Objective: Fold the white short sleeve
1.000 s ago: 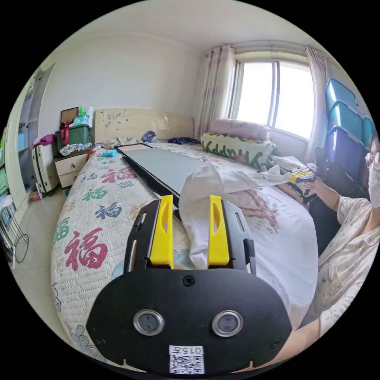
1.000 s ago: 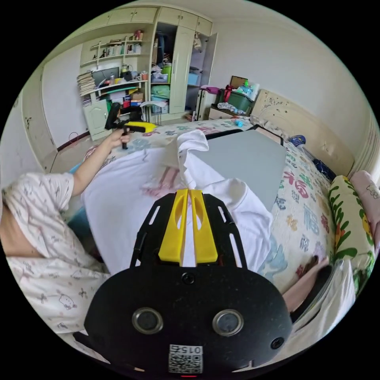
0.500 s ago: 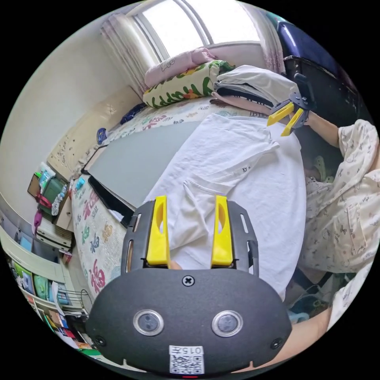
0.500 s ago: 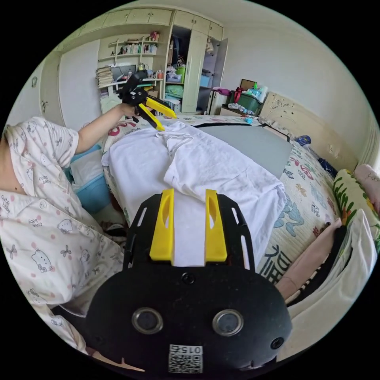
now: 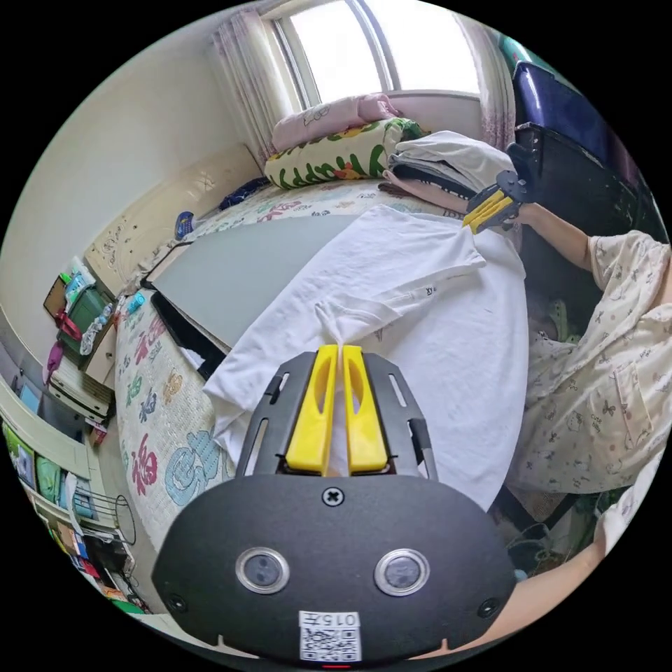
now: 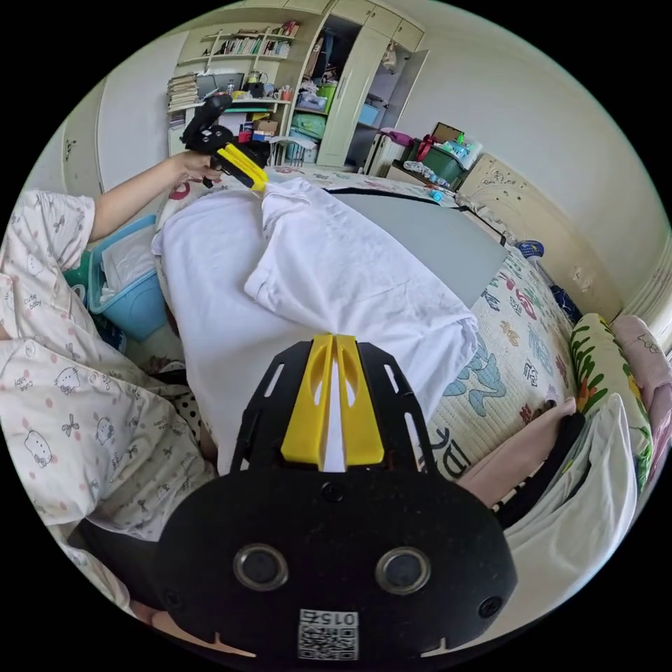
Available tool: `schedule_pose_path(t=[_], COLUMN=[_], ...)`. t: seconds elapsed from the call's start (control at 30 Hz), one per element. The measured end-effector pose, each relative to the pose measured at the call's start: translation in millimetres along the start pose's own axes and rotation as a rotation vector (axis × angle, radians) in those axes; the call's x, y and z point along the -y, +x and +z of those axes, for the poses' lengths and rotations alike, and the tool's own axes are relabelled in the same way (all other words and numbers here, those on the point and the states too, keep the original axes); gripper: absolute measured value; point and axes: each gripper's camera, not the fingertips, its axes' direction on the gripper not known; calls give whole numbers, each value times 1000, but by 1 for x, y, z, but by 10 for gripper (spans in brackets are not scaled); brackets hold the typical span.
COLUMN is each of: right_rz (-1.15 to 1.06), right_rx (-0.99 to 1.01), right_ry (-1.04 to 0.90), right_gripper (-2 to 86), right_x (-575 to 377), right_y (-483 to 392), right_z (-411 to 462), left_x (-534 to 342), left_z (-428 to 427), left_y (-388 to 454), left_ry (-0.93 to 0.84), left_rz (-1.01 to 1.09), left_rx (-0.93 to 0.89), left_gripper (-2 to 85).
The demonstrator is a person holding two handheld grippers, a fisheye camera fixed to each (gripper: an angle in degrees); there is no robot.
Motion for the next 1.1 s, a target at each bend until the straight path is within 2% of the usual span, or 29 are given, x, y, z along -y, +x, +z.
schedule_pose_path(t=[0.17,0.23,0.43,0.67,0.8,0.9,0.97,1.1], right_rz=[19,35,66,11,-12,45,204,507], right_rx=[102,98,119,227,259,317,322,311], right_ry=[140,145,93,179,76,170,316,347], right_gripper=[-10,-10,-10,-6,21,59,81,129], right_x=[-40,-51,-71,-39,-20,-12,8,59], right_y=[8,6,9,38,56,97,152,255], right_z=[-96,-117,-131,-216,-226,-258,-282,-277], left_x=[-41,-60,-143,-234,-275,-323,-366,-422], left_z=[-124,-148,-152,-219,-211,-216,-238,-244], left_y=[83,117,183,200,209,205,180,104], left_ry=[188,191,108,289,229,251,382,579], left_rz=[107,133,74,-52,-90,-173,-318,-665], left_rx=[158,182,182,191,159,138,168,136], left_gripper=[2,1,0,2,8,19,32,79])
